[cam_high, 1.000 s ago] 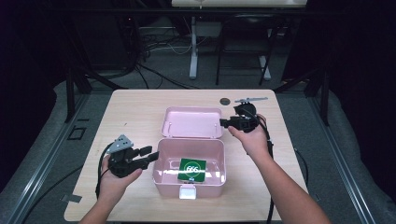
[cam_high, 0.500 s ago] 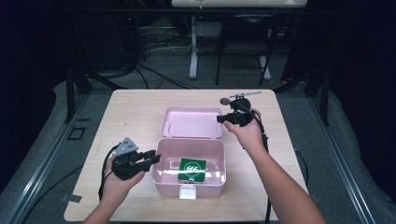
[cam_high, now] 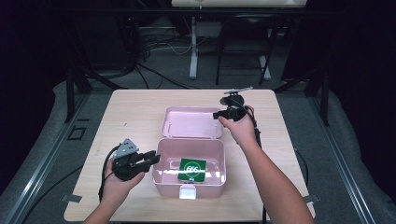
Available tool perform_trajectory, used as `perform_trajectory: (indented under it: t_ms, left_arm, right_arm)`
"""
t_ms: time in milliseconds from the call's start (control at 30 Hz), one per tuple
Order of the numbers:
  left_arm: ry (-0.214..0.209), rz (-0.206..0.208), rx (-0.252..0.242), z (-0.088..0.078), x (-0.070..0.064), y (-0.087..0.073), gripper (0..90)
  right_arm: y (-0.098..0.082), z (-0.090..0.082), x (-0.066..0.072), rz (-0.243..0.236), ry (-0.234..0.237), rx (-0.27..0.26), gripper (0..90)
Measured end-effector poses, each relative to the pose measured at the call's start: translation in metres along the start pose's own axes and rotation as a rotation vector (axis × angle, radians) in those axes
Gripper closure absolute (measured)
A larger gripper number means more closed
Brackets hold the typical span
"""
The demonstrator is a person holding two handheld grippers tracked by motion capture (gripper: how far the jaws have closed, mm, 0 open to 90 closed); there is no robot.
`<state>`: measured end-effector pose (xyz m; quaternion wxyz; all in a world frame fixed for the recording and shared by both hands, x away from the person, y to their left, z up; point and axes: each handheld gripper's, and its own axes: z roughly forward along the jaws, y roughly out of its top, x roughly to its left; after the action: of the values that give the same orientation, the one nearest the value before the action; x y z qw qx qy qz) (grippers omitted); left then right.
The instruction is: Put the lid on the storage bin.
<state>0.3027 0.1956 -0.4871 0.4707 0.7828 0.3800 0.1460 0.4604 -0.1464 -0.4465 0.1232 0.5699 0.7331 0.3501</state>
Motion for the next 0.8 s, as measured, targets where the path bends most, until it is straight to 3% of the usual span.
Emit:
perform_trajectory:
  t_ms: [500,800]
  left_arm:
    - [0.000,0.003,-0.003,0.000,0.000,-0.001,71.2]
    - [0.000,0.003,-0.004,0.000,0.000,-0.001,71.2]
  right_arm:
    - [0.006,0.026,-0.017,0.088,-0.055,0.058,57.6]
    - [0.006,0.035,-0.021,0.111,-0.073,0.086,63.1]
